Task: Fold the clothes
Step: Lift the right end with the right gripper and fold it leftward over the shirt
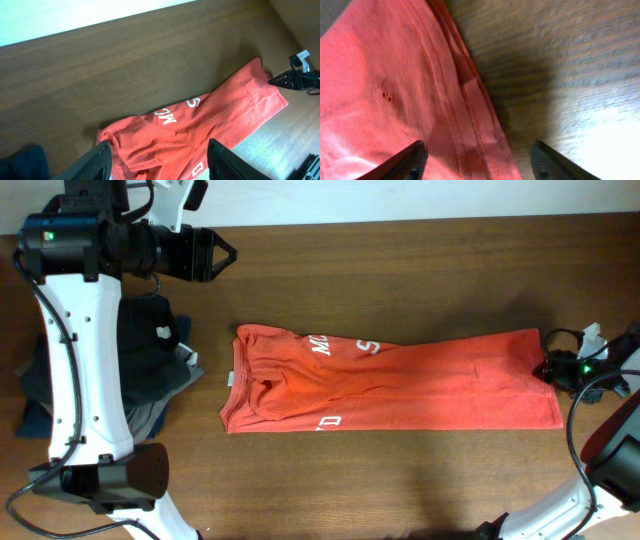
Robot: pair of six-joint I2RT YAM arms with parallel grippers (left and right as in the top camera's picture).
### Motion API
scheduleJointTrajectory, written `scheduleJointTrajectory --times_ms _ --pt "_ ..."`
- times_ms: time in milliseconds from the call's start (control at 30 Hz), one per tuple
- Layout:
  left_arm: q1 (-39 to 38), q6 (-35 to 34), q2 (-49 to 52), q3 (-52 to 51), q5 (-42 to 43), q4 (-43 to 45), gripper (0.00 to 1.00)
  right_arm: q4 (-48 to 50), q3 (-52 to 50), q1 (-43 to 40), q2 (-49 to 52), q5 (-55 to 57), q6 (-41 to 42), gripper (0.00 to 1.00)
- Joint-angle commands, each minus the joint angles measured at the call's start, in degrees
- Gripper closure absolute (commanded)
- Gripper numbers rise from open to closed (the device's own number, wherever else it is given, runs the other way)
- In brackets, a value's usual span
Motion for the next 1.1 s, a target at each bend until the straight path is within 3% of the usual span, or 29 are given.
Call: scheduleJointTrajectory --times_ms 0,100,200,300,433,600,767,933,1067 --pt "0.1 0.9 -1.7 0.3 -0.2 0.5 0.39 -2.5 -0.8 0.0 2.7 -0.4 0.3 0.38" --pt "0.1 0.9 -1.7 0.3 -0.2 0.9 0.39 -4.2 -0.8 0.0 2.7 -1.6 0.2 0.53" --pt "0.1 0.9 -1.7 0.3 -0.2 1.1 0.39 -5.2 -0.8 -0.1 2.7 -1.6 0.3 0.82" --pt "0.1 0.9 -1.7 0.3 -0.2 1.0 0.39 -5.4 -0.8 -0.1 2.7 -2.8 0.3 0.83" --pt "0.1 0.9 -1.7 0.3 -0.2 1.0 0.39 -5.6 0.7 -0.1 2.5 -6.1 0.3 0.96" --pt "0.1 0.9 -1.7 0.3 -0.2 1.0 0.39 -10.6 8.4 -0.2 -0.1 -5.4 1.5 0.96" --pt "0.2 0.9 -2.6 0.3 -0.2 1.5 0.39 -17.5 20.8 -0.9 -3.9 1.4 8.1 0.96" --pt "1.7 0.9 -5.0 0.4 -0.2 2.6 0.38 -27.0 33.7 -0.7 -5.6 9.2 8.3 0.96" --pt "2.9 0.9 -7.1 0.4 -0.3 3.3 0.37 -32.6 40.4 -0.2 -5.9 7.6 8.3 0.96"
